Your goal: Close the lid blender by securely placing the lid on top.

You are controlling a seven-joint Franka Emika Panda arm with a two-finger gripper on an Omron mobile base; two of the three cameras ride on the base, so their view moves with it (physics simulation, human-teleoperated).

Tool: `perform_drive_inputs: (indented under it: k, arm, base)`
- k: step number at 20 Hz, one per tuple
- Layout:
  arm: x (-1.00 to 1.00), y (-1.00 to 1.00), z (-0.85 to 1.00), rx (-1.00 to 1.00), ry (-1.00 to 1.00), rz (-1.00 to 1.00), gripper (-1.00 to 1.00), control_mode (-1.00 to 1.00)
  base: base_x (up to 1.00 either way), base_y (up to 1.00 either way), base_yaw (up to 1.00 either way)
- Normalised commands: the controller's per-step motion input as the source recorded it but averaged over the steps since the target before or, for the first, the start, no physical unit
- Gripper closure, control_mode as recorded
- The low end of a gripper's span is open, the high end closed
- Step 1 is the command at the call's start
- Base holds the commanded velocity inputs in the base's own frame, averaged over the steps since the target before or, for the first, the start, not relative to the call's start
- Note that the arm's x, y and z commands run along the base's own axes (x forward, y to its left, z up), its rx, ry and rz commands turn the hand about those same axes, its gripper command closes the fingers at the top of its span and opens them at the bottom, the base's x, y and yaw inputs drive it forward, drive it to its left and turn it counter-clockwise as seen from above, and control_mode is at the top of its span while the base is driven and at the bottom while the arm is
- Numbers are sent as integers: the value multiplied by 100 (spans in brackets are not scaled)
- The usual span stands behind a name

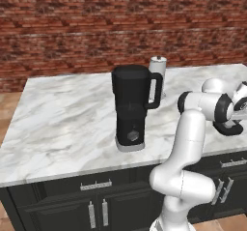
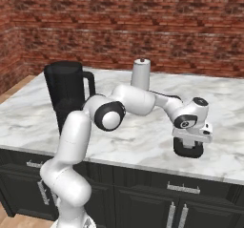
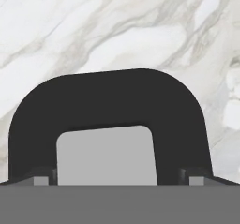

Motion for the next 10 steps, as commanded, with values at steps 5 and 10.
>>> perform_drive_inputs:
  k: [5,10]
  arm:
    - [5,22,-43,-2,0,2,-100,-100]
    - [0,41,-44,-4,0,6,-100,-100]
  base:
    - [0,0,0]
    - [0,0,0]
